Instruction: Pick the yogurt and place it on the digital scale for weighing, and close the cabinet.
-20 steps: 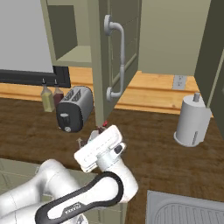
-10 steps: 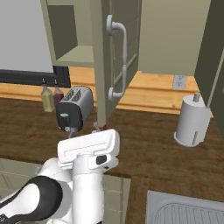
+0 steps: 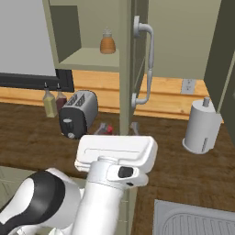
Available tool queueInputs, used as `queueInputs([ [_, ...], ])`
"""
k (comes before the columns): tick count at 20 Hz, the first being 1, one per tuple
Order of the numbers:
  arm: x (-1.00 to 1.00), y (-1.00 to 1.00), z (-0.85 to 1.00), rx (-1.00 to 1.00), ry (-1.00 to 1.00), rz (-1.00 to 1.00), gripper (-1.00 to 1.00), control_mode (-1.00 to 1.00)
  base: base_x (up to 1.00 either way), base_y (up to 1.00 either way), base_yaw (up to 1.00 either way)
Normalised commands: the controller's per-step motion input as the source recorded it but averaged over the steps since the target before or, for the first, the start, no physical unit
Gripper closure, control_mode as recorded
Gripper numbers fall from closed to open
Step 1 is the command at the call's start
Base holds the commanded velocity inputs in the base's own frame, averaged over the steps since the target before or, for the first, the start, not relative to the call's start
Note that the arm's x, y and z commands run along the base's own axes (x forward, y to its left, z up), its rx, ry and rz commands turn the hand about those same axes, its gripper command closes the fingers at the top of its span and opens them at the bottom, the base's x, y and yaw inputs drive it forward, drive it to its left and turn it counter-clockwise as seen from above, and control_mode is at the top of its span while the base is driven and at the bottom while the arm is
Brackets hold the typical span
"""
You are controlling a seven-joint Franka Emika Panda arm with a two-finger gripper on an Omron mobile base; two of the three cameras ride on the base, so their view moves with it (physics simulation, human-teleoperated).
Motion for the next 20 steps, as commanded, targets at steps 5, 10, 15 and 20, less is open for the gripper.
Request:
queueInputs([
  [5, -1.0, -1.0, 0.79, 0.01, -0.1, 0.0, -1.0, -1.0, 0.0, 0.0, 0.0],
  [10, 0.26, -0.19, 0.21, 0.01, 0.16, 0.15, -1.0, -1.0, 0.0, 0.0, 0.0],
  [15, 0.67, 0.11, -0.64, 0.0, 0.4, 0.17, -1.0, -1.0, 0.0, 0.0, 0.0],
  [20, 0.74, 0.12, -0.19, 0.03, 0.12, 0.02, -1.0, -1.0, 0.0, 0.0, 0.0],
])
